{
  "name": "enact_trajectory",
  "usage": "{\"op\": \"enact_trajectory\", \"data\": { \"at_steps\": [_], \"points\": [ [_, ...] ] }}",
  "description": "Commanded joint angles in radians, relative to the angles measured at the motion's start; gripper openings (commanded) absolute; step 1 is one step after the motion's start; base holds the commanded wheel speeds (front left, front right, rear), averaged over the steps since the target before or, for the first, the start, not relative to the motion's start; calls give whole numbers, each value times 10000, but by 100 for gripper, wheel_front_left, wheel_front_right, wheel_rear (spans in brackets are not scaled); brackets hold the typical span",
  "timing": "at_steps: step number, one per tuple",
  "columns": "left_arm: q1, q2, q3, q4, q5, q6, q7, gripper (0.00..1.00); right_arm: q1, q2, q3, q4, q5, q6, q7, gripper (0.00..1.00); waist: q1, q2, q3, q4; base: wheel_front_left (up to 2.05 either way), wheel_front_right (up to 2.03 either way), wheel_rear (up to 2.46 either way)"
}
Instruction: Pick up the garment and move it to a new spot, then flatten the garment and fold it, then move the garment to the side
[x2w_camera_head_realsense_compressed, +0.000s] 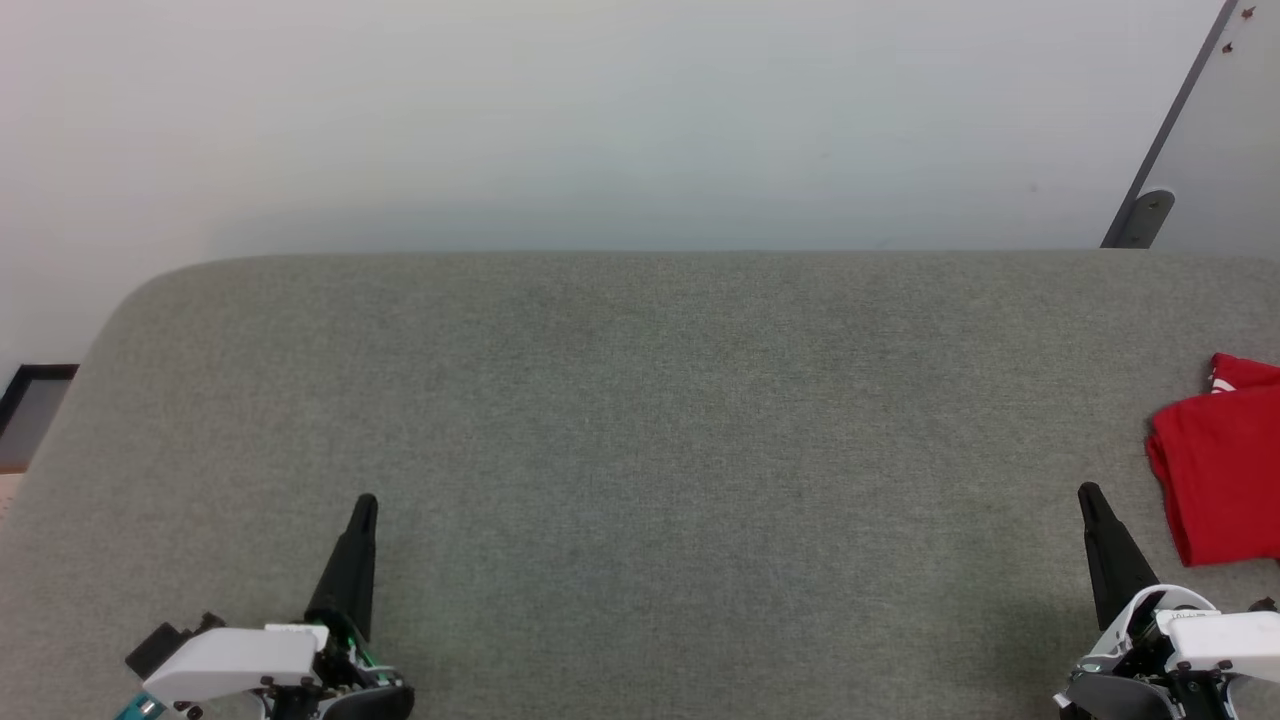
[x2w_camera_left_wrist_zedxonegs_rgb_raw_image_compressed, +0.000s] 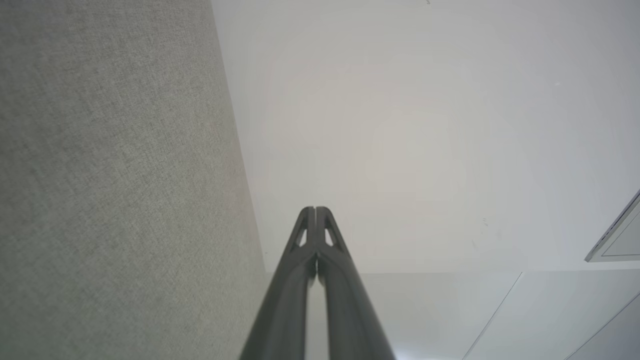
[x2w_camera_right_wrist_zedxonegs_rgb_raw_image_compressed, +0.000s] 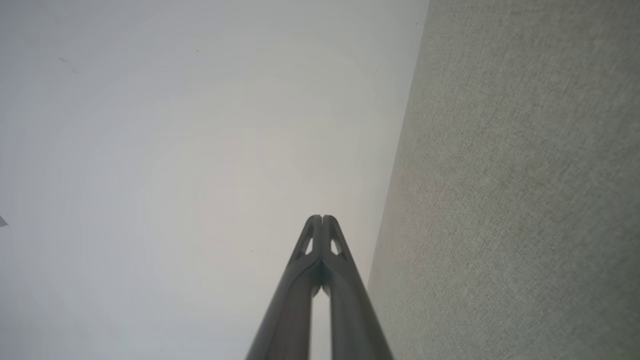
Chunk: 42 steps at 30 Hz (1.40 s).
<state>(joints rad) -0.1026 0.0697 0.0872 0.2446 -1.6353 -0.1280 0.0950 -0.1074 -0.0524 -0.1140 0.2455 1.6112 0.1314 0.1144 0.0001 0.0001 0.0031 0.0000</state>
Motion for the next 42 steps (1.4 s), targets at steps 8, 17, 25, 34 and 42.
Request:
{"op": "enact_trajectory", "data": {
  "at_steps": [8,17,25,34,42],
  "points": [
    [-91,-33,50,17,61,-49,34,0,-10,46,-6,-23,42,-14,17,0,-1,-1,0,0,0,0,0],
    [-94,-50,71,19,81,-49,62,0,-11,47,-8,-23,38,-14,18,0,-1,-1,0,0,0,0,0],
    [-95,-64,92,19,96,-49,83,0,-11,50,-10,-23,37,-14,21,0,-1,-1,0,0,0,0,0],
    [-98,-76,115,21,108,-49,88,0,-12,51,-12,-22,34,-14,24,0,-1,-1,0,0,0,0,0],
    [-100,-90,132,22,133,-49,102,0,-12,52,-13,-22,32,-14,26,0,-1,-1,0,0,0,0,0]
  ]
}}
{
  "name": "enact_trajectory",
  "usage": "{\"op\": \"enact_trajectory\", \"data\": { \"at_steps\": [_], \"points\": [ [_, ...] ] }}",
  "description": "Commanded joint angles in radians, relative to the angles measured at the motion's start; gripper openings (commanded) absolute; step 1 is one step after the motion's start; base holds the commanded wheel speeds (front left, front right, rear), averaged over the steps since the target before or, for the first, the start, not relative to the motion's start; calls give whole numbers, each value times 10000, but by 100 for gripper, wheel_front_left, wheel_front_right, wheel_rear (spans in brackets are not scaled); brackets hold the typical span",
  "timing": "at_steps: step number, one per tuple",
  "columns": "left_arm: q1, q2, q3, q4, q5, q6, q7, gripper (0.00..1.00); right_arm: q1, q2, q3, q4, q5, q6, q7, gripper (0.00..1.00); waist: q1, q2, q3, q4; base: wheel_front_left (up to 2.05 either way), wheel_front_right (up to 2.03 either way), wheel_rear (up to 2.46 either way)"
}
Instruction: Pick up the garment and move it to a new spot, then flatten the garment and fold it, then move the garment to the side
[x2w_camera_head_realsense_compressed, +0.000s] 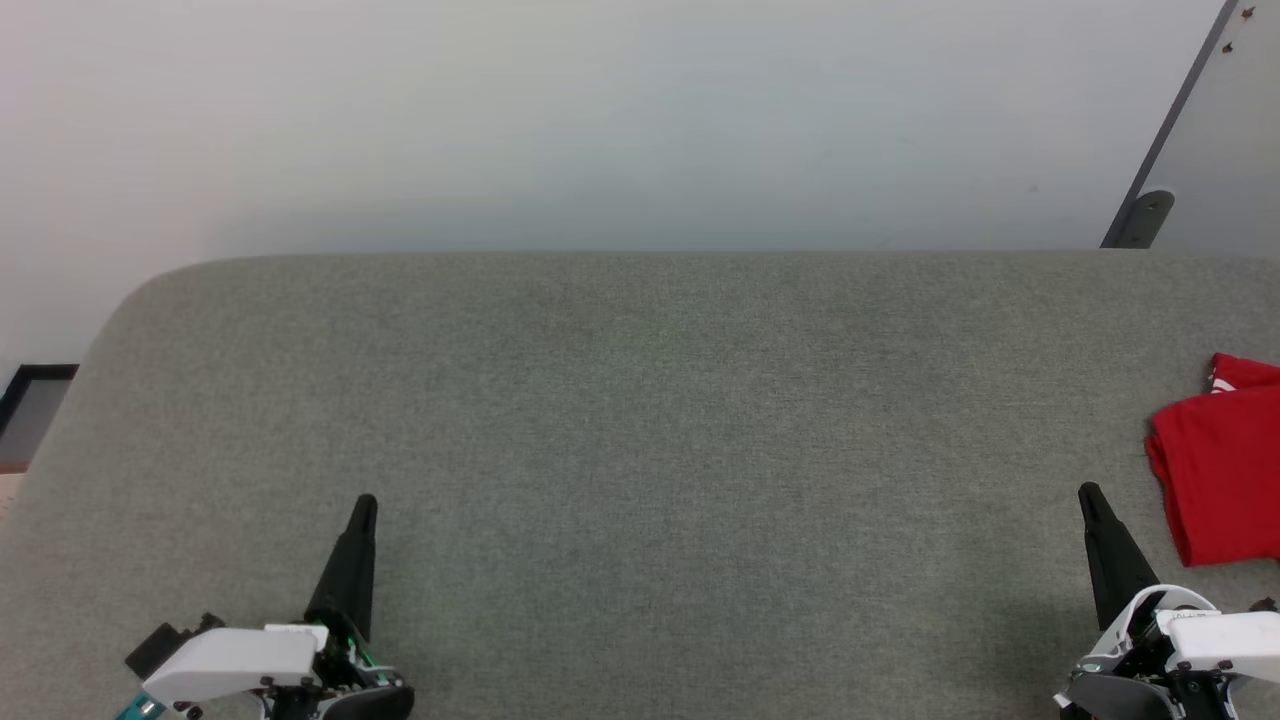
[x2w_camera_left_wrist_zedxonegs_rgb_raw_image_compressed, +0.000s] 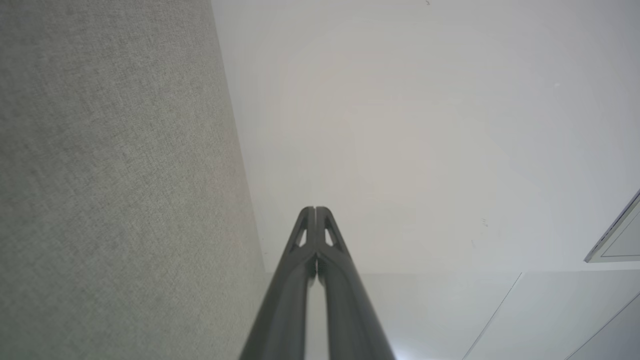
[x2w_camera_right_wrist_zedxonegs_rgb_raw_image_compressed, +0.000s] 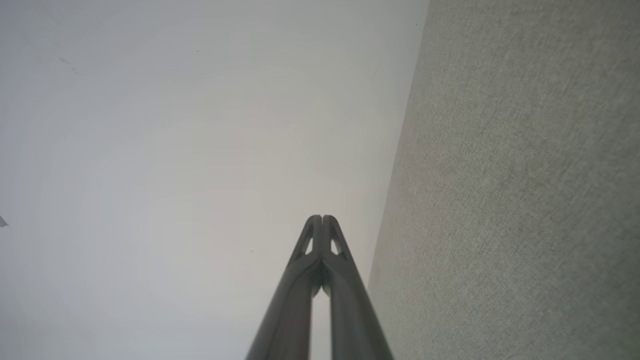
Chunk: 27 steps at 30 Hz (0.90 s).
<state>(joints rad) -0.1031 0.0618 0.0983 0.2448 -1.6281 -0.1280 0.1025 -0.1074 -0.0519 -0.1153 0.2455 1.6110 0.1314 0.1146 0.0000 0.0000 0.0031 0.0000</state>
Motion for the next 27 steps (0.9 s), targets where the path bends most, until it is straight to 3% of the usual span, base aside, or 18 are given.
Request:
{"op": "enact_trajectory", "data": {
  "at_steps": [1,27],
  "points": [
    [-95,-13,23,20,62,-49,30,0,-12,47,0,-22,33,-14,24,0,0,0,0,0,0,0,0],
    [-101,-47,72,22,94,-49,73,0,-13,48,-5,-22,29,-14,29,0,0,0,0,0,0,0,0]
  ]
}}
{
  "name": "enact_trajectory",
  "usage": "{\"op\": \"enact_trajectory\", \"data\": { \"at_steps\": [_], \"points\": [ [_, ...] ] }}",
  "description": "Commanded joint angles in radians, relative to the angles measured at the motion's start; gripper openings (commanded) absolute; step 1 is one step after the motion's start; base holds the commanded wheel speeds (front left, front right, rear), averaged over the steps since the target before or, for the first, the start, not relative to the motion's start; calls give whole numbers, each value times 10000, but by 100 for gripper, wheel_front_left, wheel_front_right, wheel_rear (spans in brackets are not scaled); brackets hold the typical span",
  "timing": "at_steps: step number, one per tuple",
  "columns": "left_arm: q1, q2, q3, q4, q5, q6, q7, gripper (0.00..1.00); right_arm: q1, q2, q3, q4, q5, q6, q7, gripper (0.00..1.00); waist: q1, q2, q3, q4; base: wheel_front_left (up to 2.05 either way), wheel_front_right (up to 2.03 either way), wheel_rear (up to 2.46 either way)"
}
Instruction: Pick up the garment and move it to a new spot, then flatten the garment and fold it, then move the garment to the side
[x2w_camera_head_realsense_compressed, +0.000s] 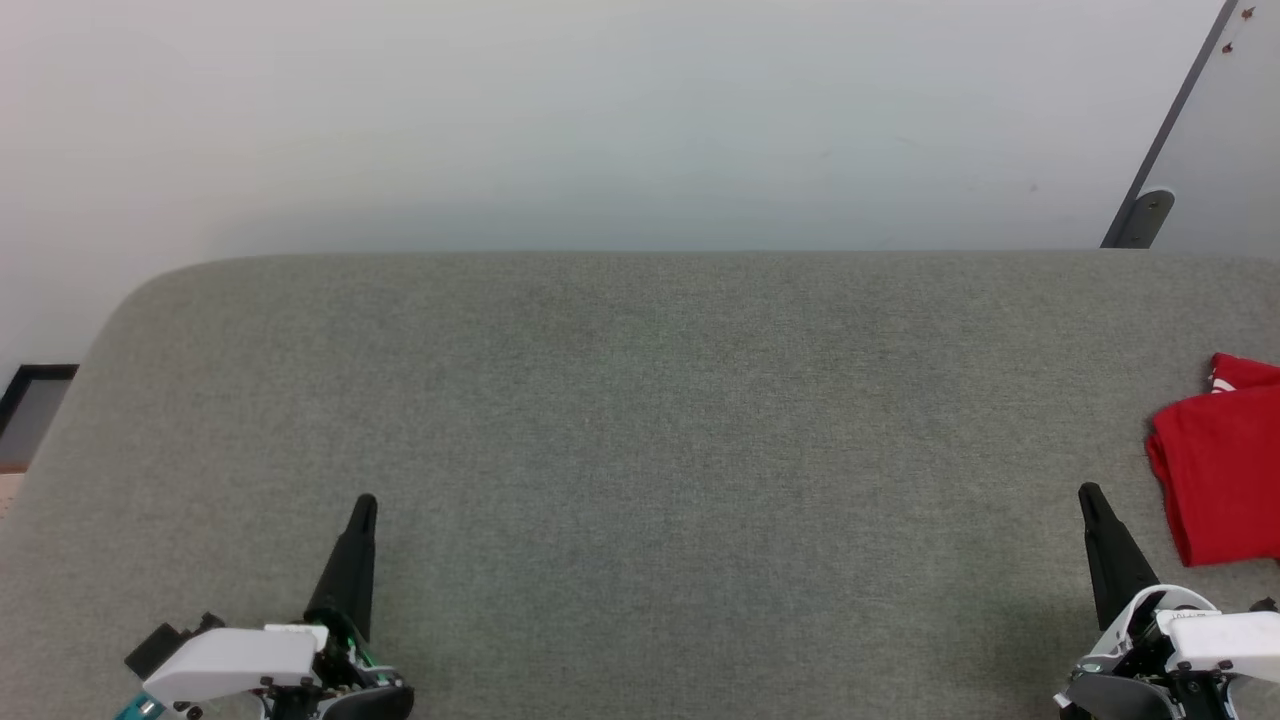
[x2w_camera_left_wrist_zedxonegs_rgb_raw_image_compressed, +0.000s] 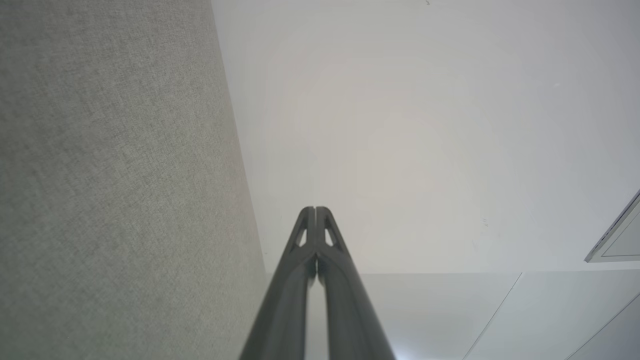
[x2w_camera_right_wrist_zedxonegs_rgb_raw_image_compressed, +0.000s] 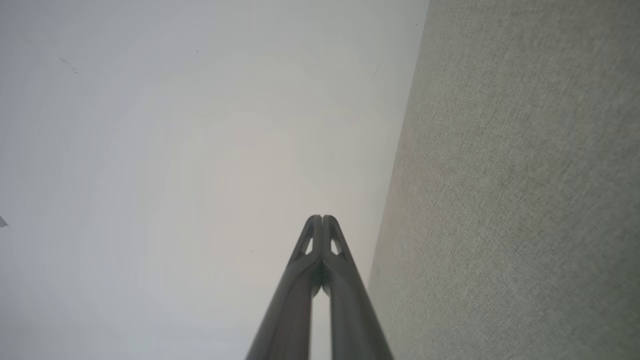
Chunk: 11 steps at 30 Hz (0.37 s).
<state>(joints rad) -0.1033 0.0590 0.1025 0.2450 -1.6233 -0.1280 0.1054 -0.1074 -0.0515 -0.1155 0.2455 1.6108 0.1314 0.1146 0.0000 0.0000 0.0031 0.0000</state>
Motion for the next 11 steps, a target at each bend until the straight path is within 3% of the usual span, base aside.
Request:
{"op": "enact_trajectory", "data": {
  "at_steps": [1,11],
  "points": [
    [-99,-19,31,20,45,-49,47,0,-13,45,-1,-22,31,-14,30,0,0,0,0,0,0,0,0],
    [-101,-30,44,21,46,-49,58,0,-13,46,-3,-22,31,-14,31,0,0,0,0,0,0,0,0]
  ]
}}
